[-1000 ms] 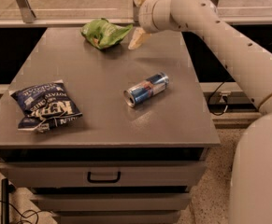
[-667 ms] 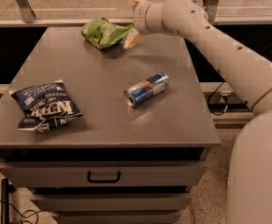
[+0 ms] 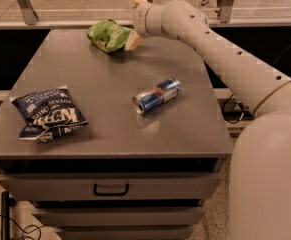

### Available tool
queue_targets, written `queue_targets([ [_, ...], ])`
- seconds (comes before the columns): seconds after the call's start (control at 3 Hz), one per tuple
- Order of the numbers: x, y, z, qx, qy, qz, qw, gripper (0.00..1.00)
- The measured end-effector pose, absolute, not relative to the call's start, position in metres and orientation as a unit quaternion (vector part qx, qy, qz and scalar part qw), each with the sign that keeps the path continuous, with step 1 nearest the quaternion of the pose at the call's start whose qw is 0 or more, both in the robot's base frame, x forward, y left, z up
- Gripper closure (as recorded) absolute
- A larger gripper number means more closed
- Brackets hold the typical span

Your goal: Pick green rice chip bag

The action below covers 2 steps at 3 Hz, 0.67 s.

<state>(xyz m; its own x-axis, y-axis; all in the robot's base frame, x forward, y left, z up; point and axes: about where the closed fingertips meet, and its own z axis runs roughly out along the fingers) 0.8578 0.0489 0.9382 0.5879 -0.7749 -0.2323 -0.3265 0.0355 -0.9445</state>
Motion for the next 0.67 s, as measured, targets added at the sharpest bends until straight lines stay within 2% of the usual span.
queue_targets([
  [0.67,0.867,0.066,0.921,-0.661,0.421,-0.183,0.593,0.0],
])
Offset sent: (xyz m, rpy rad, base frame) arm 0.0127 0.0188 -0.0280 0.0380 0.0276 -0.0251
